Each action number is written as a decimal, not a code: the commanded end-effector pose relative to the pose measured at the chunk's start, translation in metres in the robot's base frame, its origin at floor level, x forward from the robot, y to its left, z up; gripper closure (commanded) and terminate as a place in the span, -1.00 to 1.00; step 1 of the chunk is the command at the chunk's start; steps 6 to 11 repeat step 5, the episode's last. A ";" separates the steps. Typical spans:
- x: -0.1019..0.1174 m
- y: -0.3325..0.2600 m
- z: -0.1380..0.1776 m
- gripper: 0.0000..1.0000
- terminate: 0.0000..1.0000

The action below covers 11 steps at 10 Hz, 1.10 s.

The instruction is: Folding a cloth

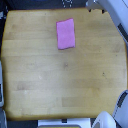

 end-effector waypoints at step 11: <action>-0.088 -0.126 0.003 -1.00 1.00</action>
